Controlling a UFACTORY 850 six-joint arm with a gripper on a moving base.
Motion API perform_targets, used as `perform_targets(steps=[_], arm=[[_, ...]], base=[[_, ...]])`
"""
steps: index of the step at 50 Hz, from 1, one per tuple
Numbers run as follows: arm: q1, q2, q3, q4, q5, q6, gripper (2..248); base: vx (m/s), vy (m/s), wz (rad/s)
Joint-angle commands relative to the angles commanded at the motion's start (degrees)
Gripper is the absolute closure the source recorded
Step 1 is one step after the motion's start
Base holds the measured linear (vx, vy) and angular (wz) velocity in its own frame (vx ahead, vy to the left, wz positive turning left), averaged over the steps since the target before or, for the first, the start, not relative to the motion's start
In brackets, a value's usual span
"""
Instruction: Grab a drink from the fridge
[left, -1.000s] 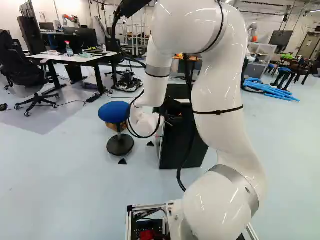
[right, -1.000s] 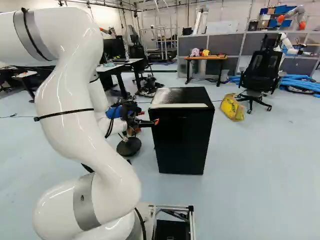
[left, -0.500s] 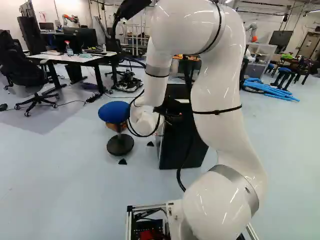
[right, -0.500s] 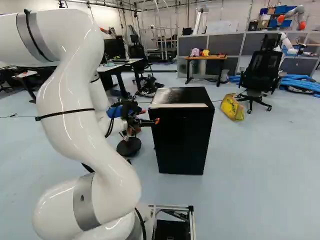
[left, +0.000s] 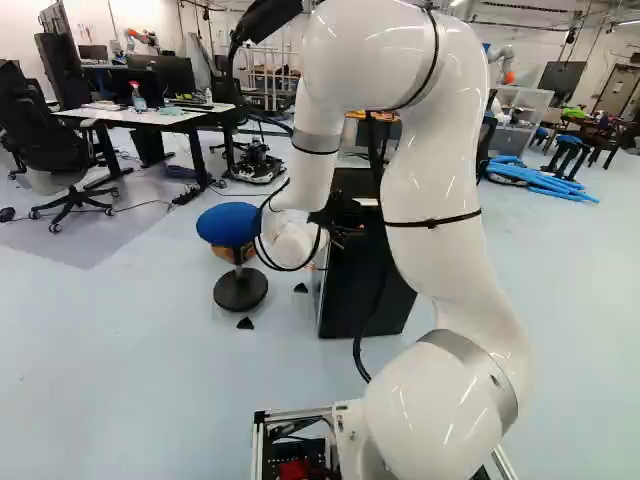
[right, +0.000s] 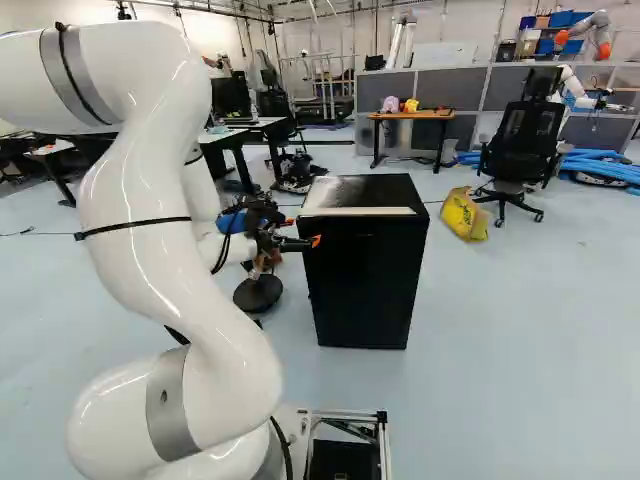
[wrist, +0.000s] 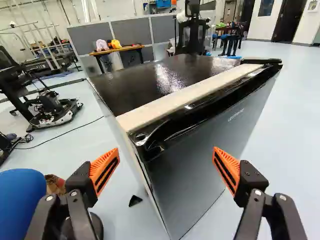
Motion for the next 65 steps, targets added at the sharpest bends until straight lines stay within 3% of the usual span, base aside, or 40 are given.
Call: perform_targets(steps=[40,65], arm=[[-1.19,0.02,0.03,0.00,0.00,0.00,3],[-0.82,1.21,1.92,0.00,0.03,0.00,3]], base=[[0.000,0.000,0.000],[0.000,0.000,0.000]])
